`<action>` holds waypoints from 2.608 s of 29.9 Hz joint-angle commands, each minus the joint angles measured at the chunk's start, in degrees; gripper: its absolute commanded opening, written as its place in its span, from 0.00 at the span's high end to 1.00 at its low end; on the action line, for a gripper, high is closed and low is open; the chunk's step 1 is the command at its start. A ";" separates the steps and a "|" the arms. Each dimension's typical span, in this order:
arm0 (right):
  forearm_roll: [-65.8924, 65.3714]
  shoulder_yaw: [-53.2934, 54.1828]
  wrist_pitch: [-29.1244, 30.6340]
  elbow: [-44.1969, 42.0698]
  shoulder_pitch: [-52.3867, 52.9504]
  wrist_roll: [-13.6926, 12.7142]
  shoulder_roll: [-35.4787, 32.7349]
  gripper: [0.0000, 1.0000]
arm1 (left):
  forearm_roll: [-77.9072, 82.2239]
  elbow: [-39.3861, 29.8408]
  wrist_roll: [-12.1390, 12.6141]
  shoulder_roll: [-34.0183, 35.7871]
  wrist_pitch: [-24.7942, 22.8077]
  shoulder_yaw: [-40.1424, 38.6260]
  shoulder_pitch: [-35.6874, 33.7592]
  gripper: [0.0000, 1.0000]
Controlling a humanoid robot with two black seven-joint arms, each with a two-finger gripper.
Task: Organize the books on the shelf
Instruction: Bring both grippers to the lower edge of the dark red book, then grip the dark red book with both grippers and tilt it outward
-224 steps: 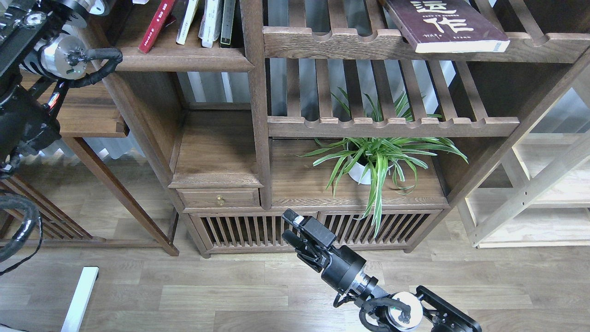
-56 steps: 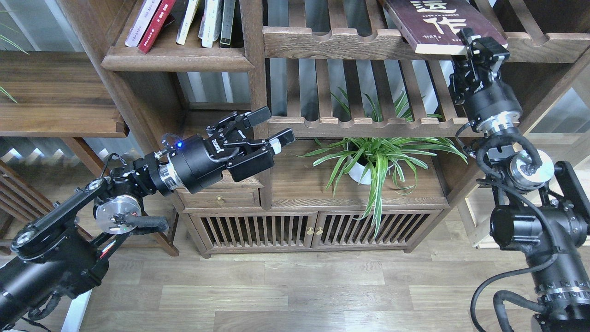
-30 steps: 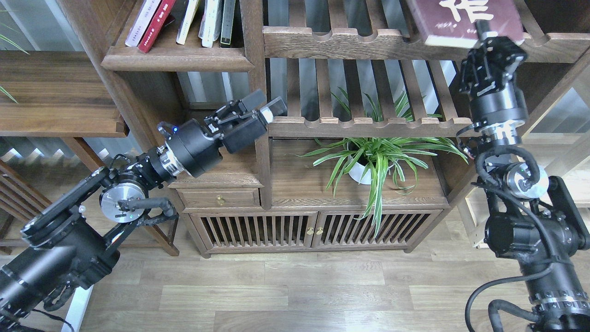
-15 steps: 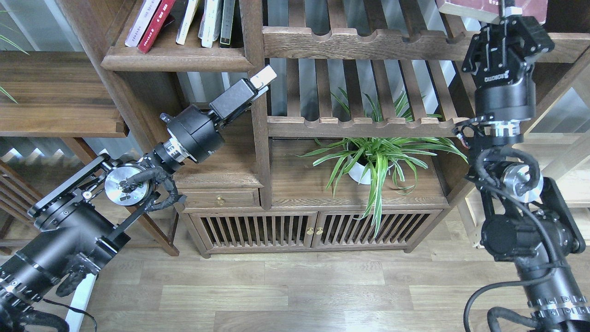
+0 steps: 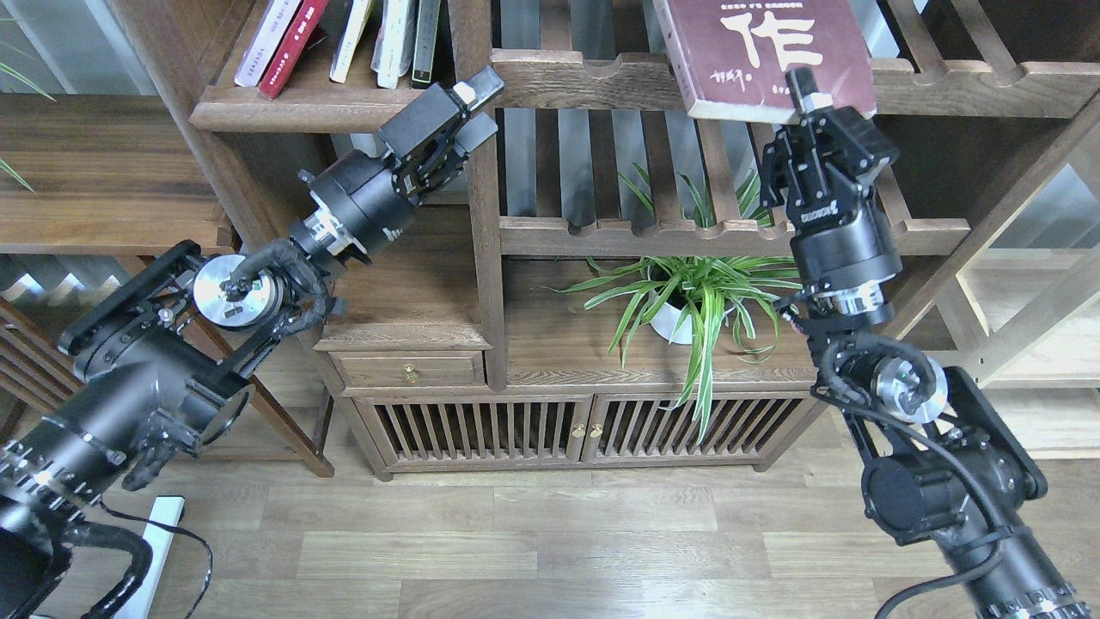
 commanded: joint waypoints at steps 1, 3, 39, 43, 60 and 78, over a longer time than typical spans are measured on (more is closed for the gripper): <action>-0.10 -1.22 -0.01 0.13 -0.09 -0.05 -0.16 0.98 | -3.61 1.58 1.90 -0.40 0.00 -0.04 -1.03 0.08; -0.19 -1.66 -0.01 0.48 -0.18 -0.05 -0.16 0.98 | -5.28 2.20 3.14 -1.19 0.00 -0.39 -1.38 0.07; -1.07 -7.64 -0.01 0.83 0.43 -0.05 0.55 0.98 | -7.84 12.57 9.47 -8.31 4.71 -0.83 -11.40 0.06; -1.07 -7.55 -0.01 0.83 0.52 -0.05 0.46 0.97 | -7.75 12.57 9.47 -8.31 4.79 -0.13 -11.40 0.06; -2.56 -7.99 -0.01 0.83 0.87 -0.05 1.95 0.97 | -6.35 11.96 9.21 -8.31 4.62 1.63 -11.66 0.08; -4.58 -8.87 -0.01 0.83 0.96 -0.05 4.41 0.97 | -6.26 11.17 8.42 -8.31 4.09 3.38 -12.19 0.34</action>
